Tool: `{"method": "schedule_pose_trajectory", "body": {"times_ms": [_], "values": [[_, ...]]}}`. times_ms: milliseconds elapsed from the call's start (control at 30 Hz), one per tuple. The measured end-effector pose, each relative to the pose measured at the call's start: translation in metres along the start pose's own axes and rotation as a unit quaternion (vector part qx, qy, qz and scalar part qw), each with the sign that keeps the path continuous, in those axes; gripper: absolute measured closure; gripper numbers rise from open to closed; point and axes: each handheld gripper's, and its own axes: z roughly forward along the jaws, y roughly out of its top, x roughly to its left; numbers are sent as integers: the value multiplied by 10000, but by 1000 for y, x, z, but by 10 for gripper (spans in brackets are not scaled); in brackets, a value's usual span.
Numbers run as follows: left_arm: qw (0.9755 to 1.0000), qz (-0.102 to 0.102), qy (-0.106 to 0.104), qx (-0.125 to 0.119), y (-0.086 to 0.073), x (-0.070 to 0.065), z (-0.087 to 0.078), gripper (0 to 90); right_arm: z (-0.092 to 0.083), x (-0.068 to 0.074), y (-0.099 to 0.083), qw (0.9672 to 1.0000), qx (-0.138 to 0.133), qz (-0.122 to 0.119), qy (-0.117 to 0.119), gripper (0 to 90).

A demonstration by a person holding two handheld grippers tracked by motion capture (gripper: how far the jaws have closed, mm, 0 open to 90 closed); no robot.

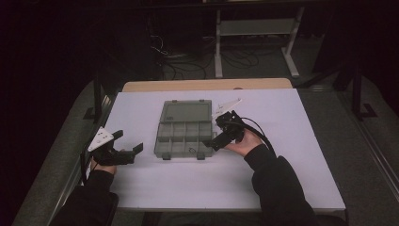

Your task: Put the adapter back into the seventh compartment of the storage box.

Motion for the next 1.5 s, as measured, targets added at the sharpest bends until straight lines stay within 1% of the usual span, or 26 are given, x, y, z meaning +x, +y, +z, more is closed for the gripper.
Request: {"method": "schedule_pose_trajectory", "body": {"times_ms": [167,500,900,1067,1300,1500], "values": [[10000,3,-14,-15,0,0,0,0,-6,-2,-5,9999,-37,79,-63,0],[10000,-2,-34,-30,0,0,0,0,-12,-3,-11,9998,-72,114,-126,0],[10000,5,-64,-21,0,-1,0,0,-24,-2,-18,9994,-214,173,-193,0],[10000,16,-83,-5,0,-1,0,0,-25,-4,-21,9993,-209,207,-226,0],[9999,28,-105,12,0,-1,0,0,-28,-3,-22,9992,-236,190,-249,0],[9999,13,-104,5,0,-1,1,0,-34,-4,-24,9988,-323,218,-294,0]]}}
